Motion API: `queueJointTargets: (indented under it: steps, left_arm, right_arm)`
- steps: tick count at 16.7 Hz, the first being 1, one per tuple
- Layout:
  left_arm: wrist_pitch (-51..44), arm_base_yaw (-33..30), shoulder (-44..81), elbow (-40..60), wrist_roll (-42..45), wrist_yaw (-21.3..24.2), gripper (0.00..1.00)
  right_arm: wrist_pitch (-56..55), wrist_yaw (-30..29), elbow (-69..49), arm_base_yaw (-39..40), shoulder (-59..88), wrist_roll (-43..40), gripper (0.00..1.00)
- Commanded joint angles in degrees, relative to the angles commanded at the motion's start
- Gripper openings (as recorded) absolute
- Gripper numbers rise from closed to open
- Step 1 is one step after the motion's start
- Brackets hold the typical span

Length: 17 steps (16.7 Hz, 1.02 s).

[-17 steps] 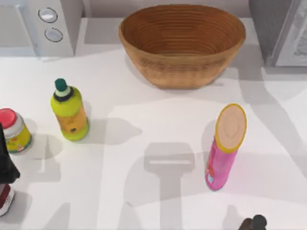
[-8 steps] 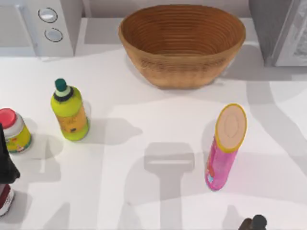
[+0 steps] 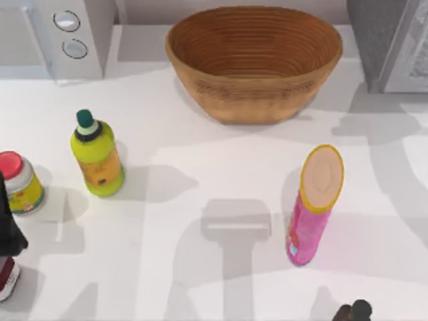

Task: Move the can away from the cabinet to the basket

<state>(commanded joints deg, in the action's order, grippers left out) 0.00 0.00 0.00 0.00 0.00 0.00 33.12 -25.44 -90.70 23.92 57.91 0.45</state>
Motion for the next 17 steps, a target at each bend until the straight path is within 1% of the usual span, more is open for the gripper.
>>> queueJointTargets:
  steps: [10, 12, 14, 17]
  left_arm:
    - [0.00, 0.00, 0.00, 0.00, 0.00, 0.00, 1.00]
    - [0.00, 0.00, 0.00, 0.00, 0.00, 0.00, 1.00]
    - [0.00, 0.00, 0.00, 0.00, 0.00, 0.00, 1.00]
    - [0.00, 0.00, 0.00, 0.00, 0.00, 0.00, 1.00]
  right_arm:
    - [-21.72, 16.63, 65.62, -15.71, -38.09, -0.33, 0.00]
    - [-25.70, 19.70, 75.44, -18.60, -44.96, -0.38, 0.00]
    - [-29.10, 22.33, 82.85, -21.06, -50.86, -0.41, 0.00]
    - [-32.42, 24.90, 89.39, -23.43, -56.67, -0.43, 0.00]
